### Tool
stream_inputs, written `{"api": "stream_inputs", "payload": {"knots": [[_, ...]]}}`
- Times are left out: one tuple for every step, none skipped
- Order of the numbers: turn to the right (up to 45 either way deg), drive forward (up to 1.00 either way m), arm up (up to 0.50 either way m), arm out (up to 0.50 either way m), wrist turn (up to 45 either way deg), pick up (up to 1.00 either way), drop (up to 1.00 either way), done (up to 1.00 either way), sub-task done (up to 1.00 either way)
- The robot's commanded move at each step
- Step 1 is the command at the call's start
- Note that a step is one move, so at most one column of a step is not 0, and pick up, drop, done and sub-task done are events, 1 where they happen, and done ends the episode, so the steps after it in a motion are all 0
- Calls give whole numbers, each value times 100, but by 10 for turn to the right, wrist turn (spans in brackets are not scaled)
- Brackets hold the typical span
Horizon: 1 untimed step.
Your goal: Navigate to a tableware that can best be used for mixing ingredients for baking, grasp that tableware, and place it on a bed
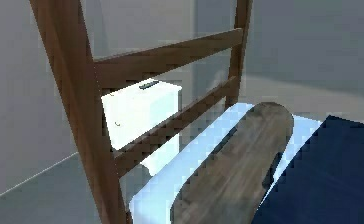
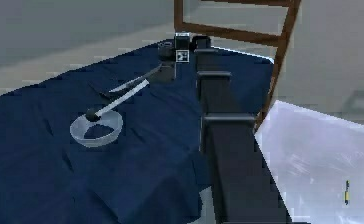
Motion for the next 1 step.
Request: {"api": "stream_inputs", "payload": {"knots": [[0, 0, 0, 0, 0, 0, 0, 100, 0]]}}
